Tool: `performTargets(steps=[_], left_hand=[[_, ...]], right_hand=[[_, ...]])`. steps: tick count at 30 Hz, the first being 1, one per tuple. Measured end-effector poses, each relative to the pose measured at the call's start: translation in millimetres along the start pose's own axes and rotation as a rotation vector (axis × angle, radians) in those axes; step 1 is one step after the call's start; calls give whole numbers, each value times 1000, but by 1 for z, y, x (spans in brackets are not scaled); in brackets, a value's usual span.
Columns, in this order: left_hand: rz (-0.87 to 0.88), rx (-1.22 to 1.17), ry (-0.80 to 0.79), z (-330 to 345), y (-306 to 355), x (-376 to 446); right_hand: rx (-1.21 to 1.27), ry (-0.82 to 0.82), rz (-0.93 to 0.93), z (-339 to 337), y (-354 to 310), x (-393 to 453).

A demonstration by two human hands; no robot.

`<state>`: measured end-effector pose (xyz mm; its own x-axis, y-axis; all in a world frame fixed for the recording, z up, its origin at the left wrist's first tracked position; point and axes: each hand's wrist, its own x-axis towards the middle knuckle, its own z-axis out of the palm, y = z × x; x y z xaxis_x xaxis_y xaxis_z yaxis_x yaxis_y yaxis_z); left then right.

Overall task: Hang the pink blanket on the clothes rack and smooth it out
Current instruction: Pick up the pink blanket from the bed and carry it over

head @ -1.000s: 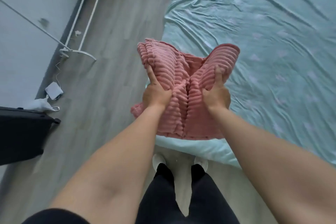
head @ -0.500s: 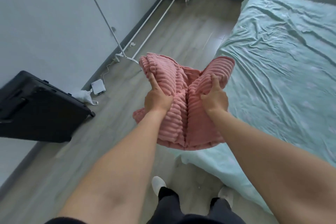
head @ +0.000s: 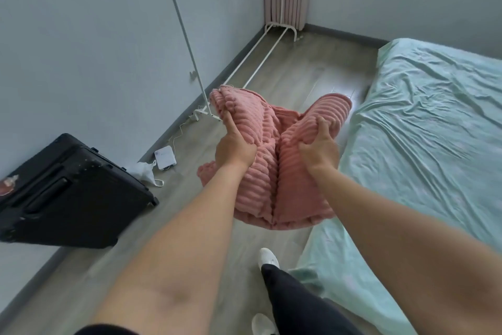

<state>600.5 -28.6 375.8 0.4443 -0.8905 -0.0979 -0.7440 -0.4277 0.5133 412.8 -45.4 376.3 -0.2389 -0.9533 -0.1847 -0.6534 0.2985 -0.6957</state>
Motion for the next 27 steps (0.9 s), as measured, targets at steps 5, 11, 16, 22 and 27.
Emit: performTargets(steps=[5, 11, 16, 22, 27], left_hand=[[27, 14, 16, -13, 14, 90], [58, 24, 28, -30, 46, 192], [89, 25, 29, -39, 72, 281], [143, 46, 4, -37, 95, 399], [158, 0, -42, -53, 110, 497]], right_hand=[[27, 18, -15, 26, -55, 69], [51, 39, -9, 42, -115, 156], [52, 67, -10, 53, -168, 227], [35, 121, 21, 85, -221, 317], [30, 168, 27, 105, -283, 386]])
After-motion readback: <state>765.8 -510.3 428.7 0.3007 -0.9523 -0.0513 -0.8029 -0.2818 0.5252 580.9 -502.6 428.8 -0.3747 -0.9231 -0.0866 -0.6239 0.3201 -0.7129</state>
